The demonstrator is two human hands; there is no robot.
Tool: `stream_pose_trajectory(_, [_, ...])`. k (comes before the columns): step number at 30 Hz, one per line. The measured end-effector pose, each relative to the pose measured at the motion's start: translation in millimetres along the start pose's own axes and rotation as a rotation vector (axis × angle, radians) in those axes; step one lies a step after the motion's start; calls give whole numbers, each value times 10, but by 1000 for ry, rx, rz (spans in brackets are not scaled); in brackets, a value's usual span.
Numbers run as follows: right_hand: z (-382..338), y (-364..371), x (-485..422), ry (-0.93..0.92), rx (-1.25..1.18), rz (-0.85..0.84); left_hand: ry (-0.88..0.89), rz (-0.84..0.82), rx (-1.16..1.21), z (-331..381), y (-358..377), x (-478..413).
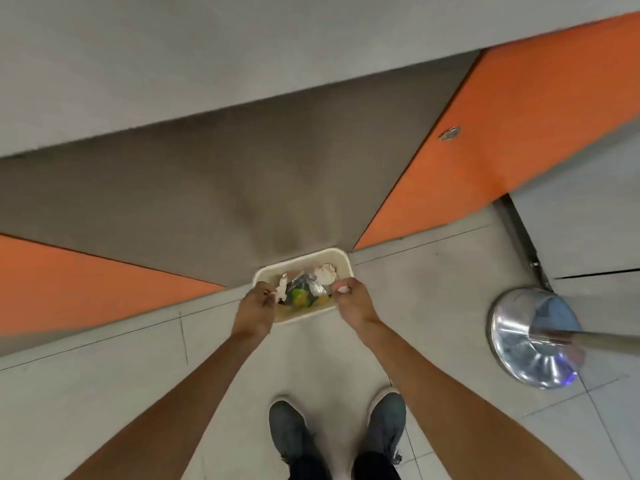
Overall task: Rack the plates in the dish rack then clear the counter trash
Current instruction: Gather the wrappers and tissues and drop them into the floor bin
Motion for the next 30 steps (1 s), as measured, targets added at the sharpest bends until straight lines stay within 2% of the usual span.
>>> stream_pose_trajectory(3, [85,79,-374,-55,71,13,61,25,5,-135,262,-423])
stream_pose_trajectory(10, [277,270,-987,-92,178,34,66,19,-10,-338,617,-888])
stream_pose_trajectory(12, [340,281,-1086,-26,89,47,73,-17,-69,-365,678,-930])
stream_pose_trajectory(16, [427,273,-1148,227,-302,-28,72,-59,-133,-418,705,-948])
stream_pose_trajectory(20, [443,211,-1086,315,-313,-75,-47,-5,-73,-469,599,-824])
stream_pose_trajectory(24, [354,109,-892,262,-231,-95,-70,41,90,-321,519,-521])
stream_pose_trajectory(28, [150,-38,-538,37,95,-98,-95,-21,279,-72,520,-145])
stream_pose_trajectory(30, [-3,-123,-289,-69,170,-112,-113,-46,340,117,485,56])
Point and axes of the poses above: each hand's wrist, its own x-axis away from the middle knuckle, its own y-axis out of the palm, z = x × y, the point moved 7 cm from there along -x, towards the middle knuckle, and after that the axes turned 4 degrees about y, right-handed, at the moved point
